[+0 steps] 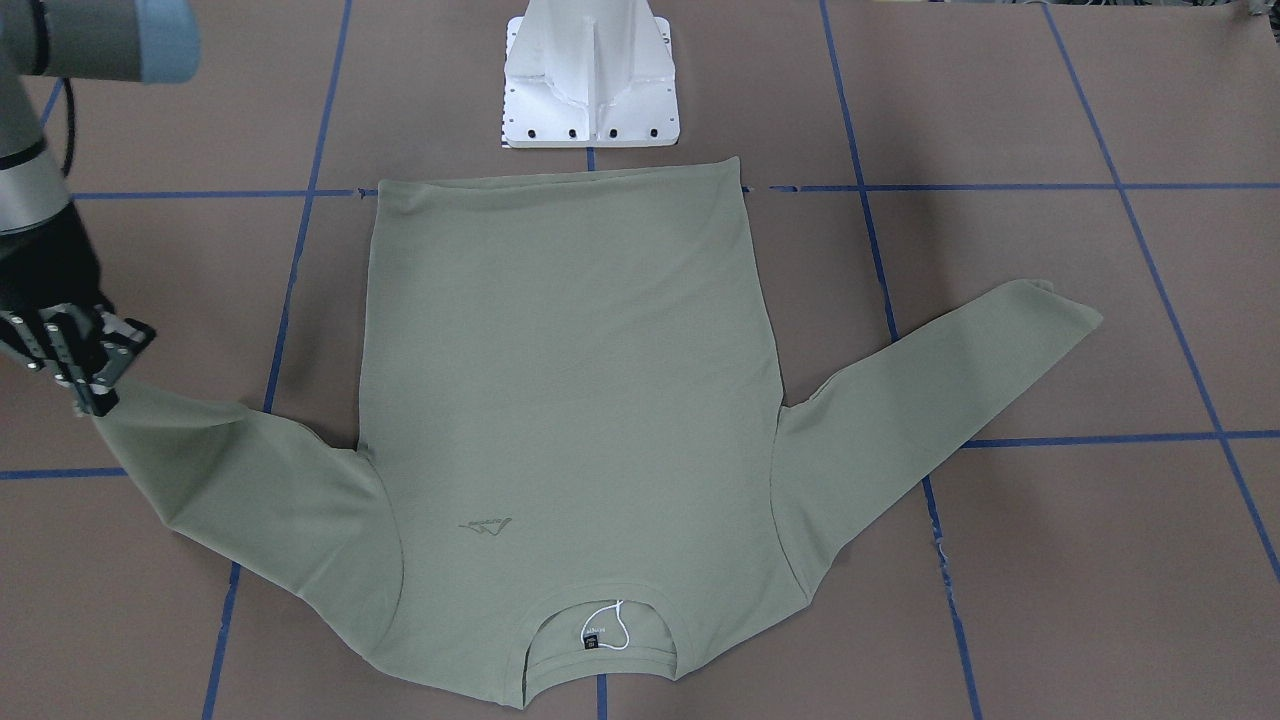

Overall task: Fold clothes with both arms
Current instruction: 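Lift the cuff with the right gripper and fold the sleeve across the chest, then open the right gripper and withdraw it away from the shirt, then move the left gripper to the other sleeve cuff and grasp it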

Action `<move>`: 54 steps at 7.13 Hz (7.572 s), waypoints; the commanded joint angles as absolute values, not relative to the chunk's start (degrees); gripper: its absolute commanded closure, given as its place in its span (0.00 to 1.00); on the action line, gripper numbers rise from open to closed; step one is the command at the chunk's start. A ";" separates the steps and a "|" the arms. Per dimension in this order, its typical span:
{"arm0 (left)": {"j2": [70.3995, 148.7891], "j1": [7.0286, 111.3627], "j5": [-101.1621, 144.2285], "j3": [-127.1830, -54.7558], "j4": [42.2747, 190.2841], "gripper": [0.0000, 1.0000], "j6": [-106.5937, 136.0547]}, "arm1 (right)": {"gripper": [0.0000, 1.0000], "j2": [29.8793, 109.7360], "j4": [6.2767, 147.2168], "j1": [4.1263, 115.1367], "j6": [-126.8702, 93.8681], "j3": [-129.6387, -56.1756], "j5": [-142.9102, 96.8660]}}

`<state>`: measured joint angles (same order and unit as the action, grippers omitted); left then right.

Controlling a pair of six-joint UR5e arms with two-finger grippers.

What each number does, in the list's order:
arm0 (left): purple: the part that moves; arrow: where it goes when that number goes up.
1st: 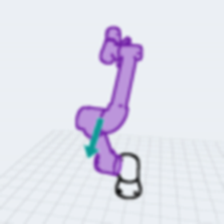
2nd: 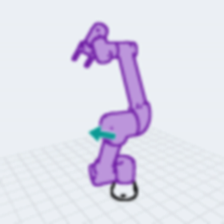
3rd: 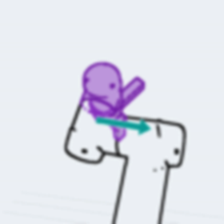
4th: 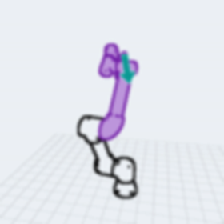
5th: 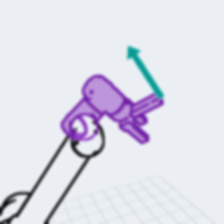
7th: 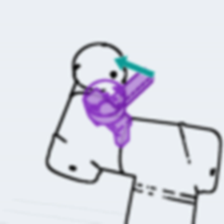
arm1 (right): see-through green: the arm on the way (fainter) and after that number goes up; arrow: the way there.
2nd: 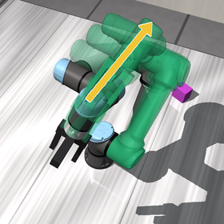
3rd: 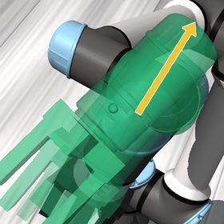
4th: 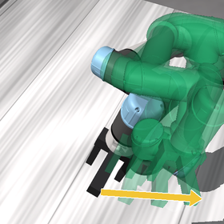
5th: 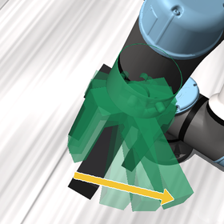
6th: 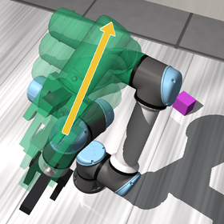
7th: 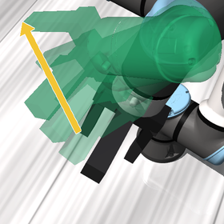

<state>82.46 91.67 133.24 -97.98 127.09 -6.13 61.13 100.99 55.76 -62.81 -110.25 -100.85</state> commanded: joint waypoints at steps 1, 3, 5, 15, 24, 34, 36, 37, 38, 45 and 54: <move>82.44 91.67 133.24 -98.00 127.09 0.00 -6.06 | 1.00 46.46 107.67 46.80 -75.97 -103.15 -92.33; 82.44 91.67 133.24 -97.82 127.00 0.00 -6.06 | 1.00 33.20 107.32 38.45 -88.62 -87.80 -81.79; 82.44 91.67 133.24 -97.12 127.09 0.00 -6.15 | 1.00 21.75 107.05 33.94 -98.84 -72.82 -74.38; 82.44 91.58 133.24 -92.20 134.21 0.00 -5.63 | 1.00 13.72 100.02 24.00 -88.43 -62.93 -63.81; 83.15 91.41 133.24 -92.90 139.35 0.00 -3.35 | 0.00 14.38 90.70 38.45 -80.20 -59.83 -93.70; 74.35 57.96 117.88 -91.94 154.07 0.01 14.56 | 0.00 75.12 92.81 75.05 -20.57 -108.43 -130.25; 76.63 57.22 117.95 -88.44 154.94 0.11 14.76 | 0.00 75.15 92.81 75.15 -20.65 -108.72 -130.17; 78.03 57.30 117.95 -86.24 155.91 0.22 14.85 | 0.00 75.32 92.81 75.15 -20.65 -108.63 -130.08; 79.87 57.30 117.95 -84.13 156.61 0.25 14.85 | 0.00 75.41 92.81 75.15 -20.65 -108.72 -129.99; 81.30 54.76 118.56 -81.04 157.93 0.24 14.68 | 0.00 76.46 92.72 75.15 -20.65 -108.90 -129.38; 81.21 53.00 118.56 -81.04 158.29 0.48 14.59 | 0.00 76.46 92.72 75.15 -20.57 -108.54 -129.37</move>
<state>81.14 53.16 118.59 -81.04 158.31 14.67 76.46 92.72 75.14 -20.57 -108.59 -129.37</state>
